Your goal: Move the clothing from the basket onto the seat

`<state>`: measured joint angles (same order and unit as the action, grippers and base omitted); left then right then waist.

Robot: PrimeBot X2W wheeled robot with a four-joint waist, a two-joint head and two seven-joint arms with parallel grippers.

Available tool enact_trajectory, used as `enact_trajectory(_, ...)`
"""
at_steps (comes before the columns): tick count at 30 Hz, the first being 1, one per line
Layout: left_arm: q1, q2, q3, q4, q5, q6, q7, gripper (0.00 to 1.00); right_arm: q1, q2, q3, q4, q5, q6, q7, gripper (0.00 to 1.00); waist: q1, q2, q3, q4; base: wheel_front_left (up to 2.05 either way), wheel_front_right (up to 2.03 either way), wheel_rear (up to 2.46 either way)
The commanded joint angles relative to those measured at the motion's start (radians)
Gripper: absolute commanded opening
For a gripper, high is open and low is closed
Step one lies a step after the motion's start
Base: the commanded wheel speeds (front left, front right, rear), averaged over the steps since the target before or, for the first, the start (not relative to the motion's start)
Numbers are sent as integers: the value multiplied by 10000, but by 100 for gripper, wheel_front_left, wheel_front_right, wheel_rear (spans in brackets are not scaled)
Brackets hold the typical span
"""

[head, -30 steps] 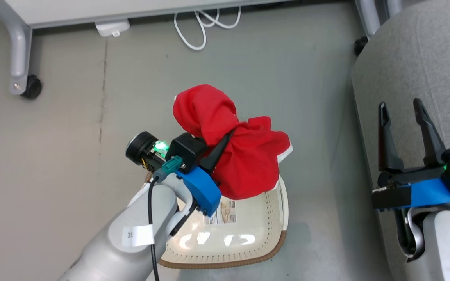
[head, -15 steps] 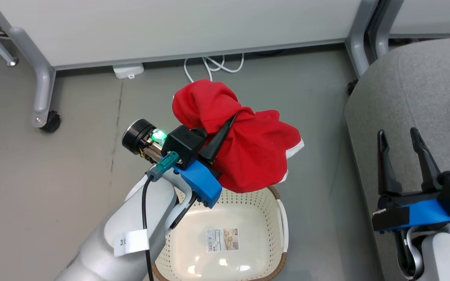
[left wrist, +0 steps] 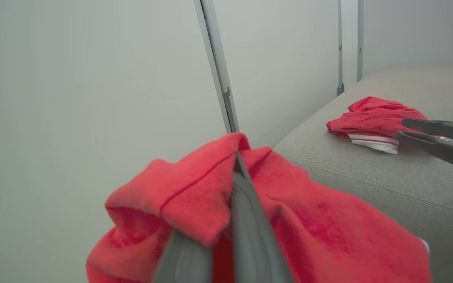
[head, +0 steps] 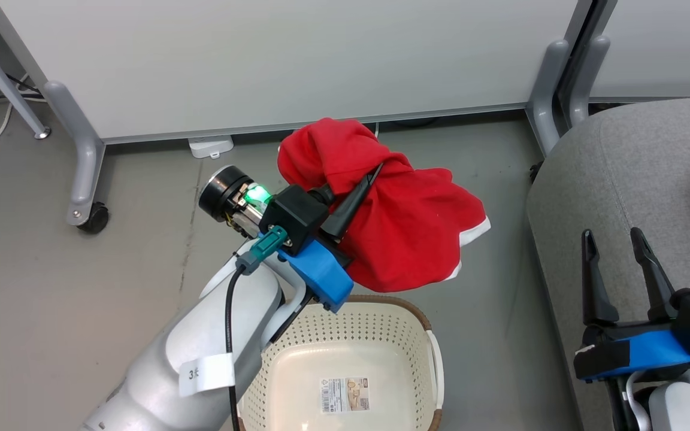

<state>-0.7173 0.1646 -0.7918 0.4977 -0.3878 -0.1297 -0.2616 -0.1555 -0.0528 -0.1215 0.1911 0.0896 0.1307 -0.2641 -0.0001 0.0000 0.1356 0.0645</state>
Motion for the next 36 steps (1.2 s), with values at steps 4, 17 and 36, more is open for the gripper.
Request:
enact_trajectory(4,-14,96,-54,-84,-58,-14,-49,0,246,27,-39,5,7,1,-6,100,1,0,-106,16,0,0,0)
enact_trajectory(17,63,94,-90,-124,-61,-14,-49,0,-208,-239,717,-451,-89,1,-6,100,1,0,-166,17,0,0,0)
enact_trajectory(36,81,-83,-123,-188,61,-14,-49,0,-2229,-1643,4808,-315,233,1,-4,100,1,0,3,154,0,0,0)
